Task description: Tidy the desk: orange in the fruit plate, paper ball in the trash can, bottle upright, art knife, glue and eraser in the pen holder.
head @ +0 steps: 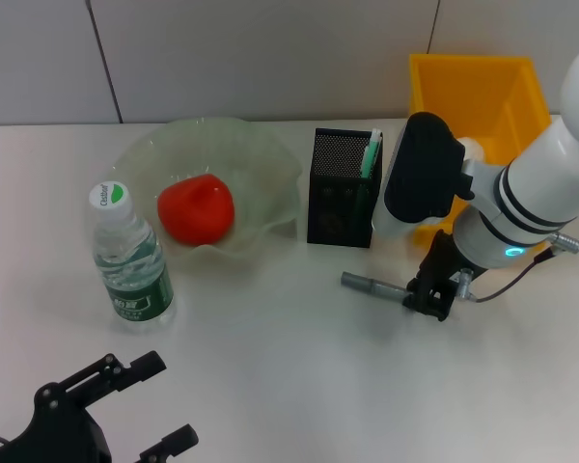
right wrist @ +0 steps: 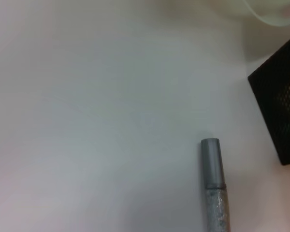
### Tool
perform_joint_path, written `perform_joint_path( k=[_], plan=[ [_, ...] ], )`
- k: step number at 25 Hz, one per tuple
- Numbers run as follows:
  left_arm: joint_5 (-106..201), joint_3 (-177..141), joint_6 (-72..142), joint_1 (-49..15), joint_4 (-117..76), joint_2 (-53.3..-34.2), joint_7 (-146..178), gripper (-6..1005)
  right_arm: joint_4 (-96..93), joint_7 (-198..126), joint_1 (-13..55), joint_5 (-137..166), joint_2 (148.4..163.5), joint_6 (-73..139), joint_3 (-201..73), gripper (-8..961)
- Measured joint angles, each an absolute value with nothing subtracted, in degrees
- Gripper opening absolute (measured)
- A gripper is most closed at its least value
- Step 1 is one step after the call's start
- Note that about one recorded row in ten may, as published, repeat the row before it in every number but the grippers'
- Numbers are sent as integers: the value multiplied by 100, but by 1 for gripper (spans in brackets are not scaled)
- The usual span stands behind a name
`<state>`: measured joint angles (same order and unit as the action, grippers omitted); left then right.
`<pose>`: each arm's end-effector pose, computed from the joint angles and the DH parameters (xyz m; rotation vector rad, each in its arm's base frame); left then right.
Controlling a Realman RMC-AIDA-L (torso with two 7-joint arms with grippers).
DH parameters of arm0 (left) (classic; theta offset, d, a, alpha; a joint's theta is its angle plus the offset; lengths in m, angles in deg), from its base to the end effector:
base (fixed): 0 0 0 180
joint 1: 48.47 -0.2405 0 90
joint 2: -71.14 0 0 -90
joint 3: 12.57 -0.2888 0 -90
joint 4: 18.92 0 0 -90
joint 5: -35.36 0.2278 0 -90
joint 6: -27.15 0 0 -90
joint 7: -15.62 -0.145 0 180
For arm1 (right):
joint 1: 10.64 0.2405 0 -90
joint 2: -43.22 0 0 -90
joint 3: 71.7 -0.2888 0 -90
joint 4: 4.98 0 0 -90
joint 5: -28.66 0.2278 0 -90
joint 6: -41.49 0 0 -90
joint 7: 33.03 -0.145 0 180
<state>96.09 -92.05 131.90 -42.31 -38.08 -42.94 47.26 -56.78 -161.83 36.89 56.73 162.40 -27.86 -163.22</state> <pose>-0.3502 0.1863 -0.0303 -2.4167 -0.1599 -1.1844 0.1994 0.4352 -0.0826 -2.6951 0.3298 -0.7395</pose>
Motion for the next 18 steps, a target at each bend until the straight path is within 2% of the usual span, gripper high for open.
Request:
perform_joint_path(
  k=[7, 18],
  plan=[
    [9609, -9201, 13191, -4225, -3808, -4294, 4726, 672, -5767, -16159, 3686, 5676, 16239, -3009, -16337, 141],
    [9609, -9169, 13212, -4265, -3808, -4300, 4726, 672, -7283, -16278, 3358, 5686, 16240, -4110, -16392, 139]
  ],
)
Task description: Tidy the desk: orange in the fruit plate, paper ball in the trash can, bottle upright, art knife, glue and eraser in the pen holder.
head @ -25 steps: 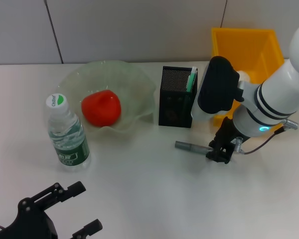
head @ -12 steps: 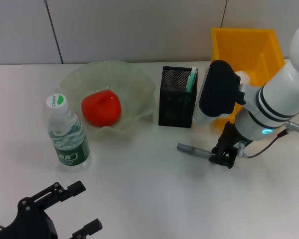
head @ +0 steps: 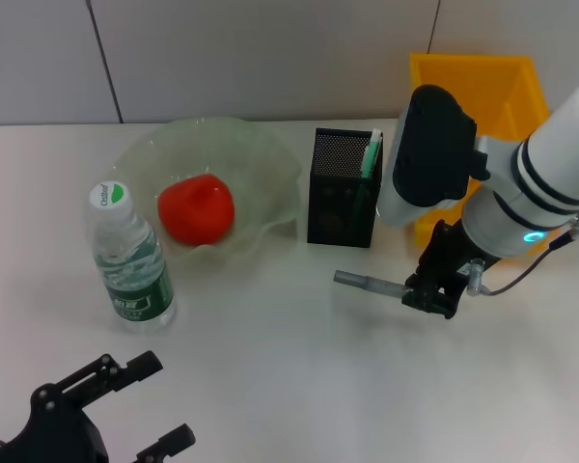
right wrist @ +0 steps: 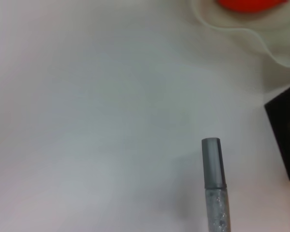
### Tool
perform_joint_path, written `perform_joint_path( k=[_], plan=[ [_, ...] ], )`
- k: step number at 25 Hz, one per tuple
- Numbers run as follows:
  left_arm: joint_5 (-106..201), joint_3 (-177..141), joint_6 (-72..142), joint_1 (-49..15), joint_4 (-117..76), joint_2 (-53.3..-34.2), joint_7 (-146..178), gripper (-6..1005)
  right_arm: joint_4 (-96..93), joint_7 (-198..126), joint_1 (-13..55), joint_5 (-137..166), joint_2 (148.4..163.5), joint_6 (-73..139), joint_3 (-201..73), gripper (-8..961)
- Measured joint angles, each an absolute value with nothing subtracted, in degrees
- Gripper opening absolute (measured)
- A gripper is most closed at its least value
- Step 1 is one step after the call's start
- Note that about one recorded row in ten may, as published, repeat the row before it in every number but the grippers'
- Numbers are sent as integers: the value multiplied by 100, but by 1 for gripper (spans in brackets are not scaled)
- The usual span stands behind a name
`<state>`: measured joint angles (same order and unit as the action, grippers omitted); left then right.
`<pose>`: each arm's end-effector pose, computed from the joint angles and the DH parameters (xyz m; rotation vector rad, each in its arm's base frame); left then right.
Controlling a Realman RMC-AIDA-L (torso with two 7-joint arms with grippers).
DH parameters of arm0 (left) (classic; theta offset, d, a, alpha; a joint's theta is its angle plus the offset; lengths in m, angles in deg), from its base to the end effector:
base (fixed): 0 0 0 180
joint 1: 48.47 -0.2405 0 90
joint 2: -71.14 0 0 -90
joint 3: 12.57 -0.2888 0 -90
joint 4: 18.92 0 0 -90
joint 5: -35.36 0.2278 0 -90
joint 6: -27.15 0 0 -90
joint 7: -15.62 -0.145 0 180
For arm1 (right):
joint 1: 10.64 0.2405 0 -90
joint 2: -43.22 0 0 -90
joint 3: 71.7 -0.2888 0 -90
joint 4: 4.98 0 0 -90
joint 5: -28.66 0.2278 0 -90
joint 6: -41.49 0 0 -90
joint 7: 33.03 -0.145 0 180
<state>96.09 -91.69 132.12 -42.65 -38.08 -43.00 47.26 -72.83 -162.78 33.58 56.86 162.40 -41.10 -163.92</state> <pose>-0.3510 0.1845 -0.0295 -2.4076 -0.1649 -1.1861 0.1634 0.4144 -0.0560 -2.7513 0.2691 -0.7235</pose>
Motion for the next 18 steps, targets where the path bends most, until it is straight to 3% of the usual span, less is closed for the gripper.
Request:
perform_joint_path(
  k=[11, 18],
  plan=[
    [9573, -9158, 13318, -4284, -3797, -4353, 4581, 672, -10546, -15501, 2232, 4216, 16240, -5059, -15459, 136],
    [9563, -9118, 13324, -4265, -3804, -4375, 4578, 672, -11151, -15102, 1900, 2717, 16253, -4447, -14550, 137]
  ],
)
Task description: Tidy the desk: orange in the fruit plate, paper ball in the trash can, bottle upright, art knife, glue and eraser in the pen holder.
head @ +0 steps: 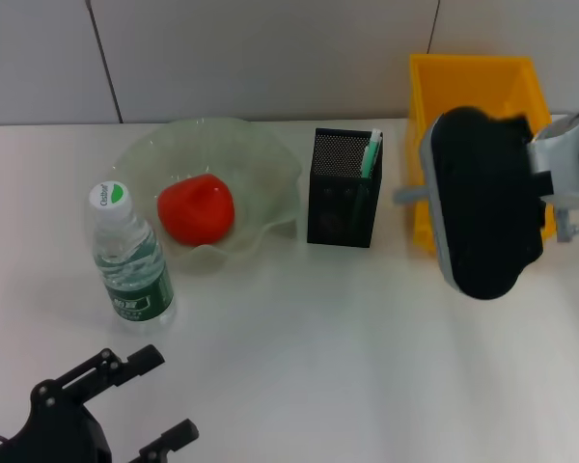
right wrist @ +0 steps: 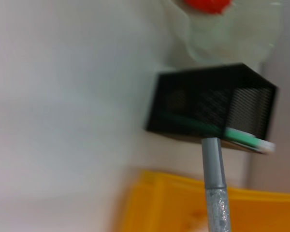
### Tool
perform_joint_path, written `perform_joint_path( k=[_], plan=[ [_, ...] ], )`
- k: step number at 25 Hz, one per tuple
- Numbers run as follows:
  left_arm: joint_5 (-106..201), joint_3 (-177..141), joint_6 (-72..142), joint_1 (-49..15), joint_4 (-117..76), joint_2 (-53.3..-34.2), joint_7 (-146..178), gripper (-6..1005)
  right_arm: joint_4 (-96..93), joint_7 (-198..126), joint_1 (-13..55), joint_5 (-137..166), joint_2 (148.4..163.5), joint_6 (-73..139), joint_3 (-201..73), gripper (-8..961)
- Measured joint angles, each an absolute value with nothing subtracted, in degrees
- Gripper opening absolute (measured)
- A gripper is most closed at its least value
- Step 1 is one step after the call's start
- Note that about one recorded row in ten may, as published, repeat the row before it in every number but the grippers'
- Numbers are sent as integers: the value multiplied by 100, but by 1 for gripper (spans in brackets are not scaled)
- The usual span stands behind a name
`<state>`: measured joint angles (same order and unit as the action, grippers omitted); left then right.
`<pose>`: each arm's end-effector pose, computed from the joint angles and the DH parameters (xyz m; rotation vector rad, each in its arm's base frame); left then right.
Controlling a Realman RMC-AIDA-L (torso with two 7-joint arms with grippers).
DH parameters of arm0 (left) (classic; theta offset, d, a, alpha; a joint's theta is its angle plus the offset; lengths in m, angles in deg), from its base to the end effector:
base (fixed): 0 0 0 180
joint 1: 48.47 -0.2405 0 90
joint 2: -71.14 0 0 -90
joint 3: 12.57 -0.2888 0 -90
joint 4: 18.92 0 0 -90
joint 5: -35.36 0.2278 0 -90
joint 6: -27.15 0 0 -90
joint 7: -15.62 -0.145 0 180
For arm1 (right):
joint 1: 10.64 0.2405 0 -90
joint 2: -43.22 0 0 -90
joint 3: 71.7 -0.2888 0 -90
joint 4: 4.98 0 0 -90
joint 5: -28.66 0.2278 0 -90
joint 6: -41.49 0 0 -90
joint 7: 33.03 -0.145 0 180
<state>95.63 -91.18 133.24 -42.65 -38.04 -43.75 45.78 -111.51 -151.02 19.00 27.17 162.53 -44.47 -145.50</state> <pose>-0.3460 0.1842 -0.0310 -2.3769 -0.1279 -1.2128 0.1138 0.3635 0.0020 -2.2331 -0.5843 -1.0083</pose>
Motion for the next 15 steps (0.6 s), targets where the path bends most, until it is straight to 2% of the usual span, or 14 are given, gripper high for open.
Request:
perform_joint_path(
  k=[7, 15],
  plan=[
    [9563, -9030, 13323, -4237, -3808, -4422, 4573, 672, -11087, -14968, 1957, 1622, 16243, -3990, -13929, 136],
    [9578, -8999, 13293, -4243, -3802, -4440, 4566, 672, -10301, -14959, 2487, 560, 16249, -3492, -13491, 133]
  ],
)
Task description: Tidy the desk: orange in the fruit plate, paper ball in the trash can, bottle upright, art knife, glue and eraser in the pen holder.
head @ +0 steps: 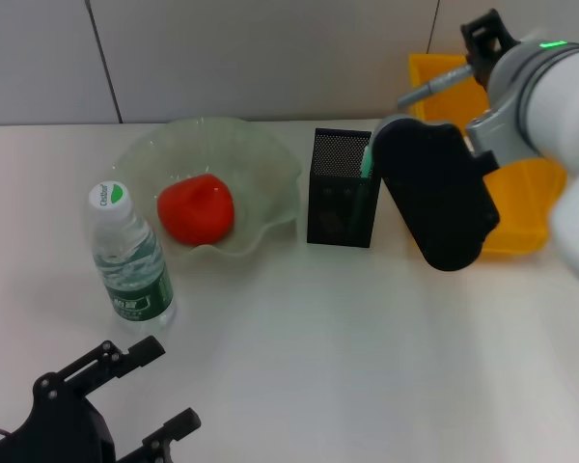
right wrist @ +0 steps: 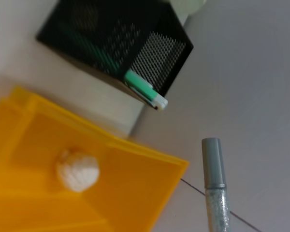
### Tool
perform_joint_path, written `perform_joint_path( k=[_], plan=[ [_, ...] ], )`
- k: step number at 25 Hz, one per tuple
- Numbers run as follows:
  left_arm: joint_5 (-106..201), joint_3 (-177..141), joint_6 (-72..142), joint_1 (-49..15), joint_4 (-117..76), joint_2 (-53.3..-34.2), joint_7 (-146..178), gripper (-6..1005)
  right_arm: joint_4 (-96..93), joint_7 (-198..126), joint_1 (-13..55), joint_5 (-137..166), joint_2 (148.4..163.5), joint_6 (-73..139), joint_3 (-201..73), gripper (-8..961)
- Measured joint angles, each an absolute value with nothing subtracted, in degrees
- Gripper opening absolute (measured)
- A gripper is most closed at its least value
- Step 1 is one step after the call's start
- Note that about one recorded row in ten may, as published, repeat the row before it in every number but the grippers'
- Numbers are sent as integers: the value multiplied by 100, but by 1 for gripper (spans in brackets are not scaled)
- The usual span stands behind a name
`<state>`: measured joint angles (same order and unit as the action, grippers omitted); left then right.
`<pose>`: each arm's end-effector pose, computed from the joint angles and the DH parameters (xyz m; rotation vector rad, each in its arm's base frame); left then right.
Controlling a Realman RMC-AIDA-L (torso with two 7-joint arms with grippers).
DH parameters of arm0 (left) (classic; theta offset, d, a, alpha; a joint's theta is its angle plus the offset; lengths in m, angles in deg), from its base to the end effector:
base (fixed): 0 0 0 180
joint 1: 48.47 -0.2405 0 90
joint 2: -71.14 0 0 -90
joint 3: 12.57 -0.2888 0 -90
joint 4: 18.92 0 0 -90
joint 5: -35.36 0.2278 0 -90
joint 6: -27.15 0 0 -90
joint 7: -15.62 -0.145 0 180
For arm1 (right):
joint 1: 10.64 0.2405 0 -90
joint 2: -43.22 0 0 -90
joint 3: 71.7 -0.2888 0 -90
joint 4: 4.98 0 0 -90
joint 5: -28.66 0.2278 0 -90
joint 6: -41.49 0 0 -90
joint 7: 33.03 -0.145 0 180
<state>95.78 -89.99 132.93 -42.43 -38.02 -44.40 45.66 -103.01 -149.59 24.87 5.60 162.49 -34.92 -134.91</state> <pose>-0.3439 0.1873 -0.0330 -2.3555 -0.1280 -1.2149 0.0818 0.3932 -0.0117 -1.7967 -0.9469 -1.2204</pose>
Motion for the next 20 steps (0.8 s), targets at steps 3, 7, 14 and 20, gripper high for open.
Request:
perform_joint_path(
  k=[3, 7, 14, 20],
  plan=[
    [9577, -8999, 13282, -4245, -3786, -4441, 4563, 672, -9995, -14958, 2677, 558, 16253, -3386, -13377, 133],
    [9564, -8999, 13279, -4287, -3749, -4451, 4502, 672, -9651, -14955, 2813, 526, 16255, -3211, -13226, 133],
    [9556, -8987, 13274, -4328, -3729, -4485, 4480, 672, -8866, -14987, 3156, 424, 16266, -2831, -12954, 133],
    [9567, -8939, 13267, -4345, -3729, -4519, 4480, 672, -8343, -14997, 3357, 348, 16277, -2582, -12731, 132]
  ],
)
